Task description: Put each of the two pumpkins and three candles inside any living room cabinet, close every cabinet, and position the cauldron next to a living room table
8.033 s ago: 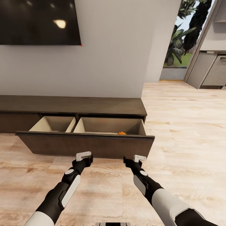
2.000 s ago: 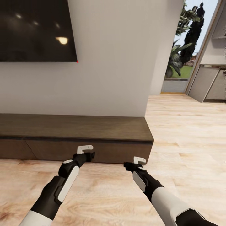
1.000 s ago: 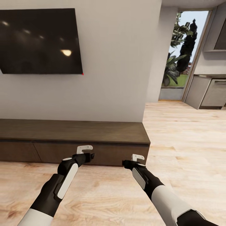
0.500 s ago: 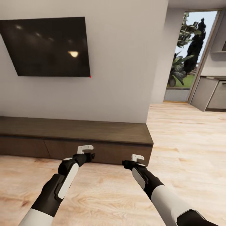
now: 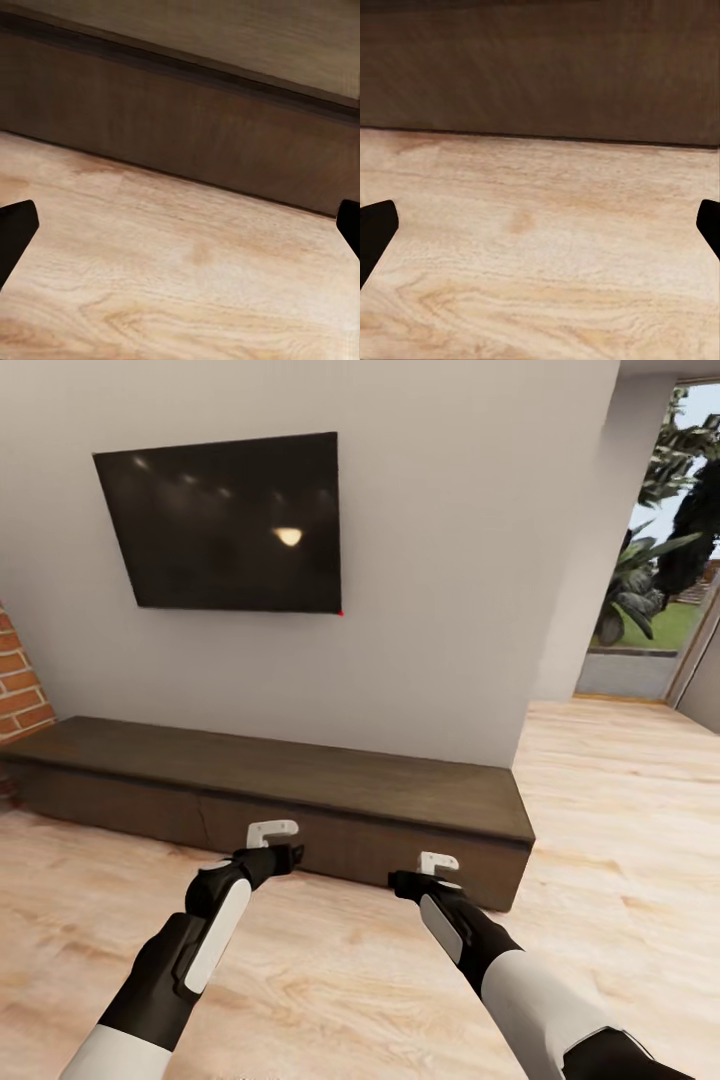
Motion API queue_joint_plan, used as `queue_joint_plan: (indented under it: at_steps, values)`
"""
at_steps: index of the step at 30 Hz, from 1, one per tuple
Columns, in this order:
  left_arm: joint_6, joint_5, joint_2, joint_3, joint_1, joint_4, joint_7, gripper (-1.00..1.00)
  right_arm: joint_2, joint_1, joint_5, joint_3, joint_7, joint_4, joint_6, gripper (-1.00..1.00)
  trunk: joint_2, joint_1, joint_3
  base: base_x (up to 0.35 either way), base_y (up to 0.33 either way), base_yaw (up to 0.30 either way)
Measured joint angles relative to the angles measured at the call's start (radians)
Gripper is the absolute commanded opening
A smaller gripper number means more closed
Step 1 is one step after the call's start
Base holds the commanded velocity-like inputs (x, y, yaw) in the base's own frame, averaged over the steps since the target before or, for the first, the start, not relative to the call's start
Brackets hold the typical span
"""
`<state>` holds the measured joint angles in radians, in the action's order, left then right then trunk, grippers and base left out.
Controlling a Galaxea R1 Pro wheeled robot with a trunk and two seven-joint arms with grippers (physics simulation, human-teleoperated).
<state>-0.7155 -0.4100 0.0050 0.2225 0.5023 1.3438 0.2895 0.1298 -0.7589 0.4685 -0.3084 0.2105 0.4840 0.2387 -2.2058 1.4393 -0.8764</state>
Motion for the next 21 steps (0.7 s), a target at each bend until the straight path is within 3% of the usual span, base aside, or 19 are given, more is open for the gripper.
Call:
queue_joint_plan:
  at_steps: [21]
  values:
    - [0.0,0.001,0.001,-0.001,0.0,0.005,0.0,1.0,0.0,0.0,-0.001,-0.003,-0.001,0.0,-0.003,1.0,0.147,-0.081,0.066,0.0,0.0,0.29]
